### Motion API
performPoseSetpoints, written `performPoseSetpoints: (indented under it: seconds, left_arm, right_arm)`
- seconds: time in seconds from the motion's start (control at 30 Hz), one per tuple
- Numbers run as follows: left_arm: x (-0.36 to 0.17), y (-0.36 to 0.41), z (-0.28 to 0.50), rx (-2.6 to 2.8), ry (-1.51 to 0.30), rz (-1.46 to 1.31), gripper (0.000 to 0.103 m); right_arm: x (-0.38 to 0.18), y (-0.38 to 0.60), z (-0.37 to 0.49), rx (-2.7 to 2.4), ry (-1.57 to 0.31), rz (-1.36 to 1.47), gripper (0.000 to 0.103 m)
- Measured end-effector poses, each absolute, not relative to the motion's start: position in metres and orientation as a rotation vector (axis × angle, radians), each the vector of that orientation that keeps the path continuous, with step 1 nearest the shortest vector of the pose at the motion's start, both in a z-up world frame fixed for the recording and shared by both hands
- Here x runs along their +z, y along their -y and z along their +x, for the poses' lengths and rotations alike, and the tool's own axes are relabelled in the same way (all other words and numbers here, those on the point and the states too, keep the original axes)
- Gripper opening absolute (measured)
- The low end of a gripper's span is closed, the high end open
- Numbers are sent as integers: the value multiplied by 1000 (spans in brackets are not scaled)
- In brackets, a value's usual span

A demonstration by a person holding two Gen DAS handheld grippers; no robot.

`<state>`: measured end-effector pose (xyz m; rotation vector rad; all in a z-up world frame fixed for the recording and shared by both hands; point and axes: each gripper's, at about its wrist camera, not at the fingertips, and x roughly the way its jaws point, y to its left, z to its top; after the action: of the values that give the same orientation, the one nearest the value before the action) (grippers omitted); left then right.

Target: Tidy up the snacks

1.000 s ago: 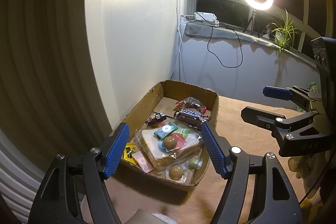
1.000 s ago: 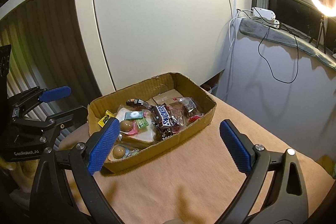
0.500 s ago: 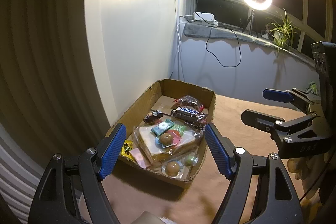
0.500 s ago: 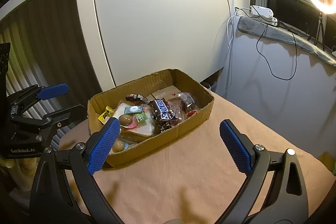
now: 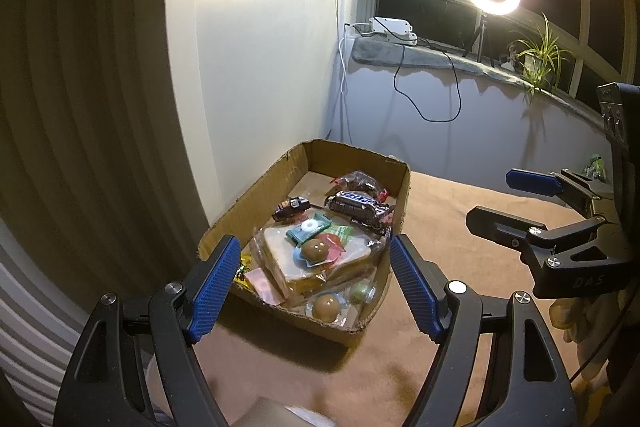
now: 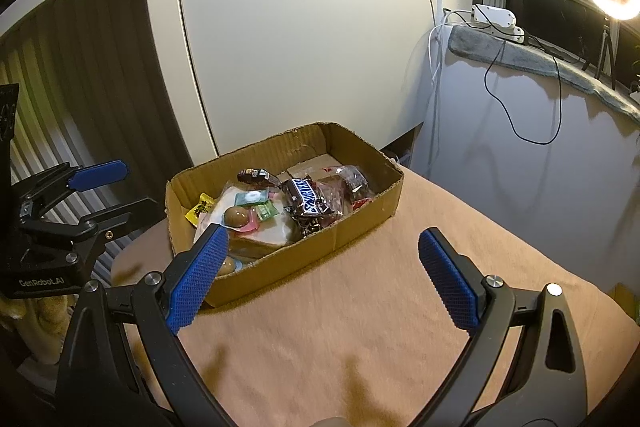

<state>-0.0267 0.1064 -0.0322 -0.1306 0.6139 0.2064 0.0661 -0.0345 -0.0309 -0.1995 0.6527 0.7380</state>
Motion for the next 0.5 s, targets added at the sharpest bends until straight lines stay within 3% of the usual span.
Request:
performPoseSetpoints:
  seconds: [0.5]
  left_arm:
    - [-38, -104, -28, 209, -630, -146, 77]
  right_arm:
    - [-45, 47, 57, 698, -672, -182, 98]
